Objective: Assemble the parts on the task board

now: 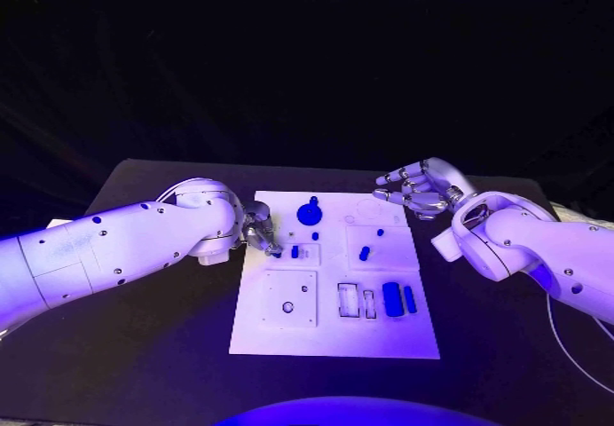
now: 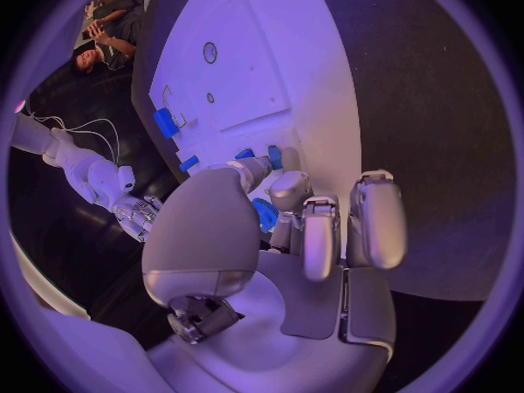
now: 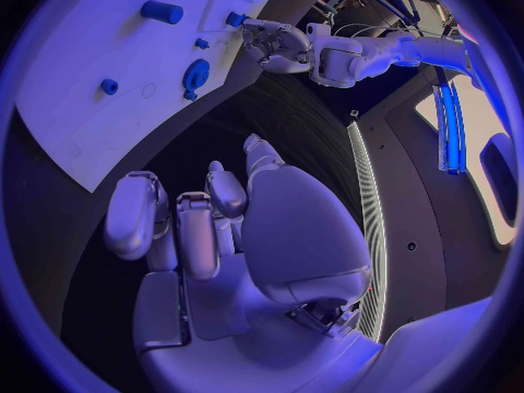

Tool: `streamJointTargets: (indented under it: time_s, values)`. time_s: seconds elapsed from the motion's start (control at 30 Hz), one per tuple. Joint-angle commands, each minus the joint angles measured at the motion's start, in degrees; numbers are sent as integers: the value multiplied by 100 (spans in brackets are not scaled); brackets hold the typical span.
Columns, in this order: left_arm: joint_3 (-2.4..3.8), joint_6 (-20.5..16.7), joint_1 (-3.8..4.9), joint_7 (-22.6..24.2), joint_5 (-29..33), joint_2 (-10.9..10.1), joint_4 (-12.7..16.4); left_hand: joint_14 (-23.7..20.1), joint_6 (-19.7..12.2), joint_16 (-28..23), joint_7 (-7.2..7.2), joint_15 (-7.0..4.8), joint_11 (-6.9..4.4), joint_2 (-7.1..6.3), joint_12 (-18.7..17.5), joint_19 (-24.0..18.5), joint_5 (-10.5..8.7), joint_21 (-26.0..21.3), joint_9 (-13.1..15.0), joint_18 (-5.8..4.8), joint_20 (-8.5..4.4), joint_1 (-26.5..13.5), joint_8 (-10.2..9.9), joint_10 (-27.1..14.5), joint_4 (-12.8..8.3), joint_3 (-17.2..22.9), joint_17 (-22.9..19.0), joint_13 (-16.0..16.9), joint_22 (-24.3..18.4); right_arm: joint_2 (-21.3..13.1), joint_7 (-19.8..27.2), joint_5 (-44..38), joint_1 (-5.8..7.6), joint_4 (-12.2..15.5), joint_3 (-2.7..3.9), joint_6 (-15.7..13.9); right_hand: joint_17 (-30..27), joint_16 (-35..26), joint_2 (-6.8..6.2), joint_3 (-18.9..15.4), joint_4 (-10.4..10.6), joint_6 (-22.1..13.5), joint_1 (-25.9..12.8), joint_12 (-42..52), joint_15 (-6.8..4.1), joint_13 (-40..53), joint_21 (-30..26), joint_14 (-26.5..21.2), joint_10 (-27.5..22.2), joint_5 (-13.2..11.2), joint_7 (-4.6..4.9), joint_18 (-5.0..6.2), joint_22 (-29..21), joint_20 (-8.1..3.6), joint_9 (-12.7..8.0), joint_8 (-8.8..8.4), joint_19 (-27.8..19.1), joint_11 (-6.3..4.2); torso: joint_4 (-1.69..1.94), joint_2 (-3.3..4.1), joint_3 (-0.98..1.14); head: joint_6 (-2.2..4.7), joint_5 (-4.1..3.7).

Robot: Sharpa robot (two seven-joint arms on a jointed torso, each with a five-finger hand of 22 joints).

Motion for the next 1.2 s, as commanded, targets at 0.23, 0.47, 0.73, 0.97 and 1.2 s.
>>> streamJointTargets:
  time_s: [0.23,0.47,0.73,0.97,1.2]
  values:
    - [-17,236,-24,3,13,32,-9,602,19,17,-31,7,11,6,22,97,10,14,-5,-4,15,22,40,38,-815,836,1509,5,579,10,62,-11,-6,4,-2,89,480,-32,59,-42,-3,-24,8,-20,26,-10,-27,354,-34,22,-10,108,-5,7,8,24,-50,11,1,1,4,3,4]
    - [-18,244,-24,-55,155,109,-105,602,53,17,-36,8,10,-6,14,92,3,-3,-4,-1,14,-60,50,54,-791,862,1509,-8,572,17,60,-11,-6,12,-2,90,480,-32,59,-42,-3,-24,8,-20,26,-10,-27,354,-34,22,-10,108,-5,7,8,24,-50,11,-7,-1,9,4,25]
    - [-18,368,-23,-153,274,183,-180,602,255,17,-148,-44,-64,-163,135,125,-18,52,-39,-16,-19,-424,47,181,-710,545,1509,124,635,0,52,-11,-5,27,-2,92,479,-35,67,-48,0,-21,9,-21,26,-12,-31,354,-34,25,-11,108,-8,7,9,26,-51,10,1,3,10,-11,20]
    - [-18,469,-22,-226,281,231,-202,602,409,17,-185,-68,-95,-142,211,148,-22,90,-99,-28,-46,-574,-7,263,-656,285,1509,232,677,-9,50,-11,-5,41,-2,97,479,-35,67,-48,0,-21,9,-21,26,-12,-31,354,-34,25,-11,108,-8,7,9,26,-51,10,-1,4,4,-17,26]
    - [-15,383,-22,-277,235,263,-235,602,536,17,-212,-88,-118,-101,254,168,-23,118,-136,-37,-66,-736,-38,316,-556,-31,1509,300,712,-17,57,-12,-5,57,-2,84,484,-32,70,-49,-1,-19,12,-18,25,-12,-29,355,-33,28,-11,107,-3,6,10,27,-49,10,1,2,1,-21,22]
